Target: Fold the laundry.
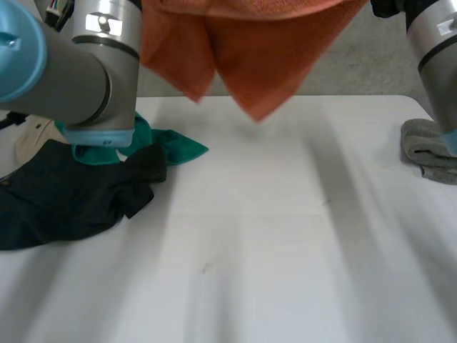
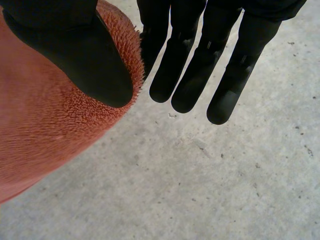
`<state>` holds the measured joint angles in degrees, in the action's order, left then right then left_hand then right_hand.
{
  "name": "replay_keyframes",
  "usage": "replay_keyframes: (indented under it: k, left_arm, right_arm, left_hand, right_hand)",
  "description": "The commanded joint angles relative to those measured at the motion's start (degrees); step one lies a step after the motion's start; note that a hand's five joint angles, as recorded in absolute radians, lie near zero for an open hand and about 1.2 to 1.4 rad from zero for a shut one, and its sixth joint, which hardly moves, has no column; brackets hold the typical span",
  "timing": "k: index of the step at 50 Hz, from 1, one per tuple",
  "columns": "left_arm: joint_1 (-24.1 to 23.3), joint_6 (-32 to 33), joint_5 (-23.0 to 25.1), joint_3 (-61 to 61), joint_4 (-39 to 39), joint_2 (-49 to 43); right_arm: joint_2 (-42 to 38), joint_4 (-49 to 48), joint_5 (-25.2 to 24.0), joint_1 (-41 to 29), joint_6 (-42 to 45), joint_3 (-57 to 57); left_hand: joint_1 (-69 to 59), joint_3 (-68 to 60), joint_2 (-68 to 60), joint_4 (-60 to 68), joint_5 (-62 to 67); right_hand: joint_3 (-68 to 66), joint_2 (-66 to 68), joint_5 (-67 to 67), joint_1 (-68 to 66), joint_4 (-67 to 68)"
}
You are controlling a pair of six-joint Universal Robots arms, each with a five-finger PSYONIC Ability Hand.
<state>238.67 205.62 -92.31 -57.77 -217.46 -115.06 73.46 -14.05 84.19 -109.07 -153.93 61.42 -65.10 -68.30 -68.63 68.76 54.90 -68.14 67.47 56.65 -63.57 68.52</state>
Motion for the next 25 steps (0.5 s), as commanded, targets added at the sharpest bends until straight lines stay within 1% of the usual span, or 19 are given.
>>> replay_keyframes:
  k: [1,3,4,6,7,9,10,11,14,15,17,18,21,22,23,25]
  left_arm:
    - [1.1,0.3,0.2,-16.8,5.9,7.0]
    - [1.2,0.1,0.2,-20.7,6.4,7.2]
    - [1.2,0.2,0.5,-25.4,6.6,7.4]
    - [1.1,0.2,0.7,-28.5,6.6,7.4]
    - [0.9,0.1,1.3,-32.6,6.6,7.2]
    - [0.7,0.3,1.7,-35.8,6.3,6.6]
    - [0.7,0.5,1.9,-37.4,6.3,6.3]
    - [0.6,0.7,2.0,-39.9,6.2,4.6]
    - [0.5,0.7,2.2,-41.5,6.1,0.4]
    - [0.3,0.7,2.2,-41.4,6.6,-2.0]
    - [0.4,0.5,2.0,-40.9,7.0,-3.3]
    - [0.7,0.0,2.0,-40.9,7.7,-3.2]
    - [1.4,-0.4,1.9,-40.9,9.9,-0.8]
    - [2.2,-0.8,1.9,-41.1,11.8,2.3]
    - [2.8,-1.4,1.8,-41.3,12.9,3.9]
    - [4.3,-3.5,1.9,-41.7,15.2,6.8]
  right_arm:
    - [2.0,10.0,-1.9,0.7,2.1,7.7]
    - [1.9,13.9,-2.4,0.8,3.5,11.3]
    - [1.9,15.0,-2.4,0.8,3.9,12.8]
    - [1.5,16.9,-2.4,0.7,4.4,15.7]
    - [0.8,17.8,-2.6,0.6,4.3,18.9]
    - [-0.7,18.1,-2.6,0.4,4.4,22.0]
    - [-3.0,18.2,-2.5,0.3,4.8,24.3]
    - [-4.4,18.1,-2.3,0.2,4.8,25.3]
    - [-7.9,17.6,-2.2,0.3,4.2,26.7]
    - [-8.3,17.4,-2.1,0.3,4.0,26.9]
    - [-8.9,17.0,-2.0,0.3,3.8,27.2]
    - [-8.9,16.7,-2.0,0.2,3.5,27.5]
    - [-8.8,16.2,-1.8,0.5,3.5,28.1]
    - [-8.9,15.9,-1.7,0.6,3.5,28.6]
    - [-8.8,15.7,-1.7,0.6,3.5,28.8]
    - [-8.6,15.3,-1.7,0.8,3.4,29.3]
  left_hand:
    - [-14.9,-11.7,-11.4,11.2,15.1]
    - [-14.9,-11.7,-11.4,11.2,15.1]
    - [-14.9,-11.7,-11.4,11.2,15.1]
    - [-14.9,-11.7,-11.4,11.2,15.1]
    - [-14.9,-11.7,-11.4,11.2,15.1]
    - [-14.9,-11.7,-11.4,11.2,15.1]
    - [-14.9,-11.7,-11.4,11.2,15.1]
    - [-14.9,-11.7,-11.4,11.2,15.1]
    - [-14.9,-11.7,-11.4,11.2,15.1]
    - [-8.3,-5.1,-4.7,4.6,8.5]
    - [7.4,10.6,10.9,-11.0,-7.2]
    - [20.3,23.5,23.8,-23.9,-20.1]
    - [30.8,34.0,34.3,-34.5,-30.6]
    - [37.7,40.9,41.2,-41.3,-37.5]
    - [41.6,44.8,45.1,-45.2,-41.4]
    - [44.8,48.0,48.3,-48.4,-44.6]
  right_hand:
    - [-11.9,12.5,13.4,-16.4,11.5]
    - [-11.9,12.5,13.4,-16.4,11.5]
    - [-11.9,12.5,13.4,-16.4,11.5]
    - [-11.9,12.5,13.4,-16.4,11.5]
    - [-11.9,12.5,13.4,-16.4,11.5]
    - [-11.9,12.5,13.4,-16.4,11.5]
    - [-11.9,12.5,13.4,-16.4,11.5]
    - [-11.9,12.5,13.4,-16.4,11.5]
    - [-11.9,12.5,13.4,-16.4,11.5]
    - [-11.9,12.5,13.4,-16.4,11.5]
    - [-11.9,12.5,13.4,-16.4,11.5]
    - [-11.9,12.5,13.4,-16.4,11.5]
    - [-11.9,12.5,13.4,-16.4,11.5]
    - [-11.9,12.5,13.4,-16.4,11.5]
    - [-11.9,12.5,13.4,-16.4,11.5]
    - [-11.9,12.5,13.4,-16.4,11.5]
